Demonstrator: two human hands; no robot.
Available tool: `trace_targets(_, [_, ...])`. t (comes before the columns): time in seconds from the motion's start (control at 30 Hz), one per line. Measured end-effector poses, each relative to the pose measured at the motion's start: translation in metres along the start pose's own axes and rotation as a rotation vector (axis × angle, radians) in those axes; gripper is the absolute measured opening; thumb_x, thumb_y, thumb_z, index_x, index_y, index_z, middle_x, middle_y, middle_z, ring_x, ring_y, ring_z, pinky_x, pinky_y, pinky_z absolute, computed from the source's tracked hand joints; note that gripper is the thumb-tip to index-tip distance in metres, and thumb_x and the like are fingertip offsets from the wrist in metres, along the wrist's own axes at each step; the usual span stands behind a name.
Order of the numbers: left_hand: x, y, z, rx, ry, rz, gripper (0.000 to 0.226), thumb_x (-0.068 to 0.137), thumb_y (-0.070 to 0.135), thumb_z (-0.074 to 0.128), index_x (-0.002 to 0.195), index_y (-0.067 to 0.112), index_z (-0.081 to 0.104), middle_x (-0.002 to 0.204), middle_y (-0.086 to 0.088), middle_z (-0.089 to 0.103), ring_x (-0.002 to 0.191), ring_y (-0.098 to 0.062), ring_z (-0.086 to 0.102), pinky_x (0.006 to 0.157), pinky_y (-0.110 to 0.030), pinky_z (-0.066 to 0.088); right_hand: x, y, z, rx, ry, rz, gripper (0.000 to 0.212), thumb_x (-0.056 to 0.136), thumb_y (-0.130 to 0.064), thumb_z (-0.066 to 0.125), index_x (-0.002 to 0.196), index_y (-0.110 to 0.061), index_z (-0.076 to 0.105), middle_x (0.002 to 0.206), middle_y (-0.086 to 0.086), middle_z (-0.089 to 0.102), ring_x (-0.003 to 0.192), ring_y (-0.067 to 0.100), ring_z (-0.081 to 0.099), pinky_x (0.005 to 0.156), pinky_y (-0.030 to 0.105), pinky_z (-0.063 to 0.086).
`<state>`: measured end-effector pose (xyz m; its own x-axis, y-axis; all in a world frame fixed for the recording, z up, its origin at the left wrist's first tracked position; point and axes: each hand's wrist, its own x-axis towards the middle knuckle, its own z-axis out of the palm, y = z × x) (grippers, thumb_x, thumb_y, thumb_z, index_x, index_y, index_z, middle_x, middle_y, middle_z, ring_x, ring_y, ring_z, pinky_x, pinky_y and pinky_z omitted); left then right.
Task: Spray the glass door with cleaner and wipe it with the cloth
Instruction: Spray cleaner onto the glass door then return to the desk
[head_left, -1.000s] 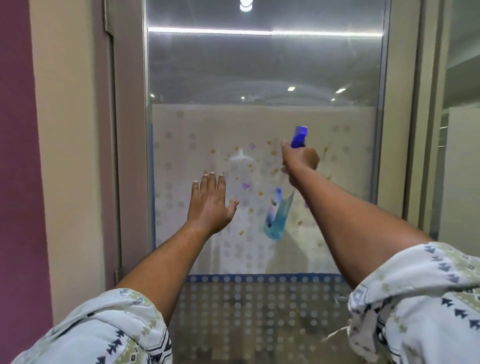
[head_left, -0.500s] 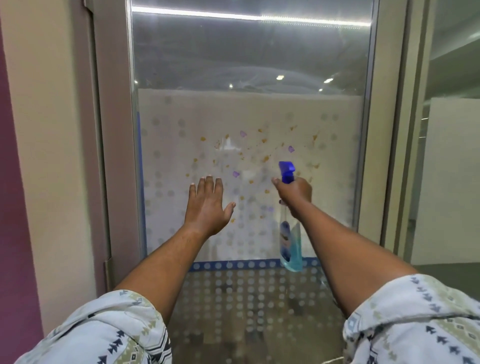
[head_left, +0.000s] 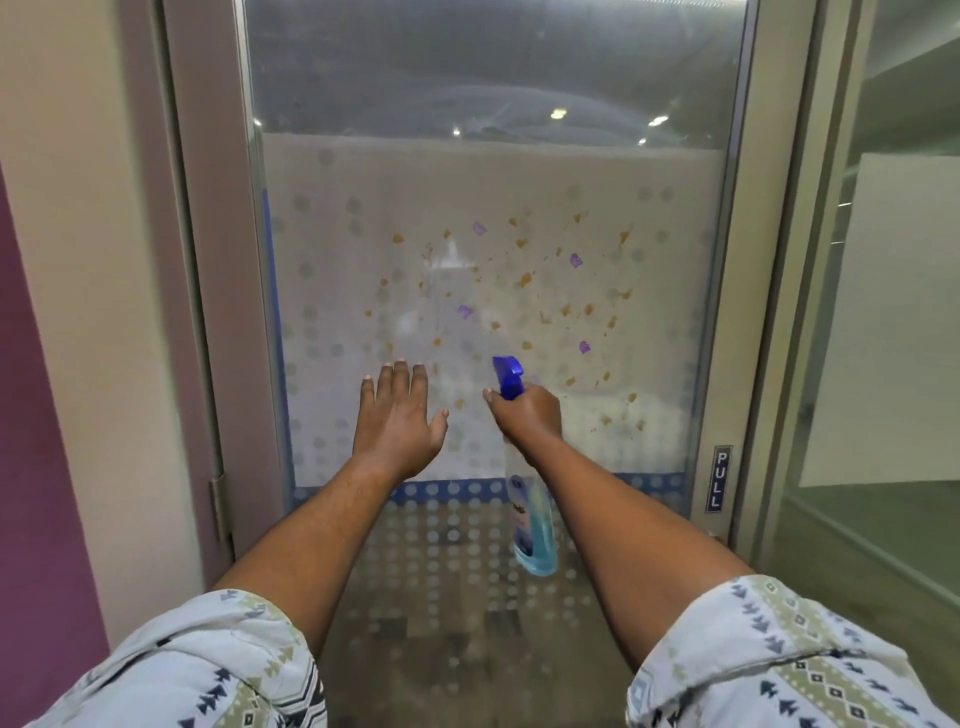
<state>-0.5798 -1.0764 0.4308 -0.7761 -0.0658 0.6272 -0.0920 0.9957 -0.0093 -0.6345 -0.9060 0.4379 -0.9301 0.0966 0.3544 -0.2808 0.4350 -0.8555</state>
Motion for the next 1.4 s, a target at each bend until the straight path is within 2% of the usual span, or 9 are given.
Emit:
trace_targets(0.1, [-0.008, 0.012, 0.003, -0.013, -0.021, 0.015, 0.077, 0.101, 0.053, 0.036, 0.16, 0.008, 0.019, 0.167, -0.018, 0.022, 0.155, -0.034, 0.019, 0.126, -0.054, 0.016, 0.004, 0.032, -0.035, -0.034, 0.139, 0.054, 0.031, 0.093, -0.045, 0.068, 0.076, -0.02, 0.059, 0.077, 0.001, 0.063, 0.069, 0.021, 0.058, 0.06, 0.028, 0.039])
trace_targets(0.2, [-0.014, 0.03, 0.004, -0.019, -0.032, 0.03, 0.077, 0.102, 0.053, 0.036, 0.161, 0.007, 0.018, 0.167, -0.018, 0.02, 0.155, -0.034, 0.017, 0.127, -0.053, 0.014, 0.011, 0.063, -0.075, -0.04, 0.213, 0.125, 0.028, 0.094, -0.045, 0.067, 0.088, -0.017, 0.063, 0.086, 0.005, 0.064, 0.078, 0.025, 0.056, 0.072, 0.027, 0.039])
trace_targets(0.37, [-0.026, 0.067, 0.004, -0.019, -0.051, 0.031, 0.075, 0.102, 0.053, 0.035, 0.16, 0.008, 0.02, 0.167, -0.019, 0.02, 0.155, -0.034, 0.017, 0.126, -0.053, 0.015, 0.019, 0.107, -0.134, -0.056, 0.315, 0.23, 0.032, 0.095, -0.045, 0.067, 0.087, -0.016, 0.06, 0.082, 0.006, 0.057, 0.074, 0.026, 0.05, 0.07, 0.028, 0.036])
trace_targets(0.53, [-0.044, 0.11, 0.007, -0.012, -0.076, 0.016, 0.076, 0.102, 0.054, 0.034, 0.16, 0.008, 0.02, 0.166, -0.019, 0.022, 0.154, -0.034, 0.019, 0.126, -0.054, 0.016, 0.012, 0.136, -0.167, -0.049, 0.243, 0.274, 0.041, 0.093, -0.048, 0.068, 0.074, -0.015, 0.054, 0.082, 0.007, 0.059, 0.073, 0.027, 0.055, 0.071, 0.03, 0.04])
trace_targets(0.73, [-0.077, 0.151, 0.018, -0.041, -0.108, -0.019, 0.076, 0.101, 0.055, 0.034, 0.16, 0.008, 0.022, 0.166, -0.019, 0.023, 0.155, -0.034, 0.019, 0.127, -0.054, 0.016, -0.019, 0.153, -0.154, 0.001, -0.01, 0.095, 0.036, 0.09, -0.043, 0.075, 0.068, -0.023, 0.054, 0.066, -0.005, 0.057, 0.067, 0.018, 0.055, 0.056, 0.027, 0.038])
trace_targets(0.9, [-0.11, 0.168, 0.019, -0.02, -0.141, -0.047, 0.077, 0.1, 0.056, 0.035, 0.159, 0.008, 0.024, 0.165, -0.018, 0.026, 0.154, -0.033, 0.022, 0.126, -0.054, 0.017, -0.054, 0.164, -0.138, 0.025, -0.105, 0.094, 0.037, 0.086, -0.054, 0.074, 0.07, -0.028, 0.054, 0.072, -0.01, 0.059, 0.07, 0.013, 0.059, 0.064, 0.029, 0.043])
trace_targets(0.97, [-0.123, 0.173, 0.016, 0.0, -0.151, -0.046, 0.077, 0.1, 0.056, 0.035, 0.159, 0.008, 0.024, 0.164, -0.019, 0.027, 0.154, -0.033, 0.023, 0.125, -0.054, 0.018, -0.071, 0.17, -0.137, 0.107, -0.115, 0.094, 0.033, 0.084, -0.053, 0.077, 0.073, -0.031, 0.056, 0.076, -0.012, 0.061, 0.07, 0.009, 0.062, 0.064, 0.028, 0.048])
trace_targets(1.1, [-0.146, 0.182, 0.006, -0.007, -0.166, -0.03, 0.077, 0.1, 0.056, 0.036, 0.16, 0.008, 0.023, 0.166, -0.017, 0.024, 0.154, -0.032, 0.02, 0.126, -0.053, 0.016, -0.106, 0.182, -0.142, 0.269, -0.132, 0.151, 0.026, 0.083, -0.046, 0.081, 0.086, -0.023, 0.068, 0.081, -0.001, 0.071, 0.075, 0.02, 0.066, 0.083, 0.045, 0.06])
trace_targets(1.4, [-0.213, 0.21, 0.007, -0.095, -0.261, 0.042, 0.079, 0.1, 0.056, 0.037, 0.161, 0.01, 0.02, 0.167, -0.017, 0.022, 0.156, -0.033, 0.018, 0.127, -0.052, 0.012, -0.189, 0.211, -0.17, 0.364, 0.005, 0.285, 0.026, 0.082, -0.045, 0.082, 0.083, -0.022, 0.068, 0.07, -0.003, 0.066, 0.065, 0.018, 0.059, 0.073, 0.034, 0.052])
